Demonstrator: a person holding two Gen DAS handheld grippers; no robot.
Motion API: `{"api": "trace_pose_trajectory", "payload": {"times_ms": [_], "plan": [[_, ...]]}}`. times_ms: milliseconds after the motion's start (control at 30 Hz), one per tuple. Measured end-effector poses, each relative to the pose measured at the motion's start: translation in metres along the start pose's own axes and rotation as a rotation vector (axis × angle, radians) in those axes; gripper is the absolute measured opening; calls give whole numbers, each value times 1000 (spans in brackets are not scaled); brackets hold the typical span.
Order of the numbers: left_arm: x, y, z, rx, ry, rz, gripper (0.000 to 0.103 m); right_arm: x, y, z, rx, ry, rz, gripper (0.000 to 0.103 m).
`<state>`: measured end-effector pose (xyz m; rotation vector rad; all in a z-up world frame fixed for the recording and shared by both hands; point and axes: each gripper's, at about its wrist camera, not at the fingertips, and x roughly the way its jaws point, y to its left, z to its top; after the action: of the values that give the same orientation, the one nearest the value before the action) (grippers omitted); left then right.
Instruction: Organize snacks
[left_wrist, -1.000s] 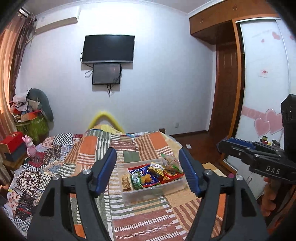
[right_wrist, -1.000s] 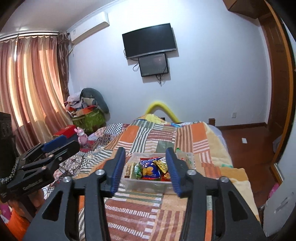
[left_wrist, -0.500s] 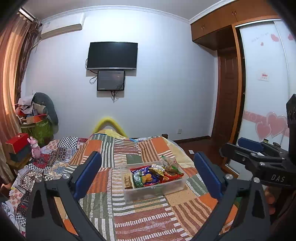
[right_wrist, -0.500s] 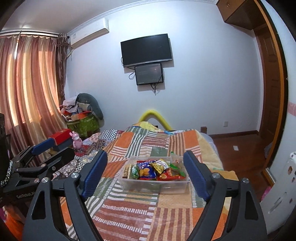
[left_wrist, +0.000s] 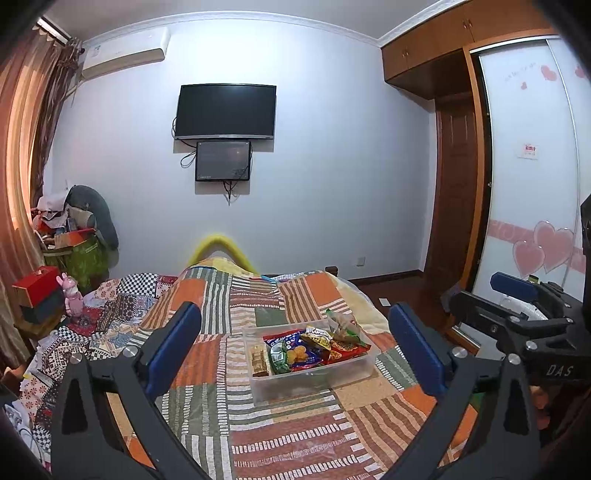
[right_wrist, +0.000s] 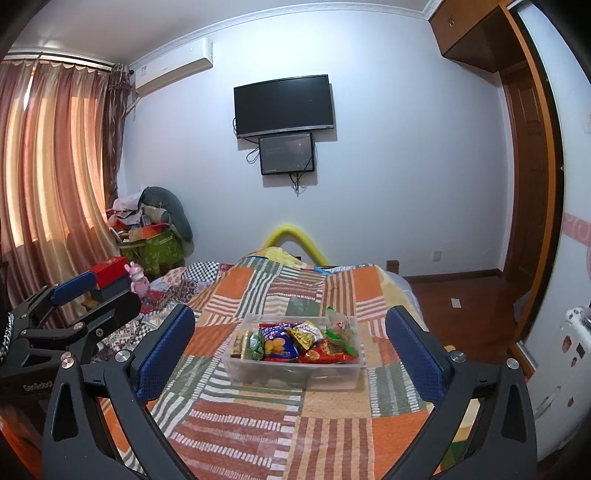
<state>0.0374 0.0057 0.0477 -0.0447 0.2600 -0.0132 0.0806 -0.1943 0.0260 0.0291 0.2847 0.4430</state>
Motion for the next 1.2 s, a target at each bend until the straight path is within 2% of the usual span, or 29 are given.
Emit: {"api": "trace_pose_trajectory", "payload": {"times_ms": [1200], "plan": [[0, 1, 1, 1, 6, -42, 103, -8, -3, 6, -8, -21, -23, 103]]}}
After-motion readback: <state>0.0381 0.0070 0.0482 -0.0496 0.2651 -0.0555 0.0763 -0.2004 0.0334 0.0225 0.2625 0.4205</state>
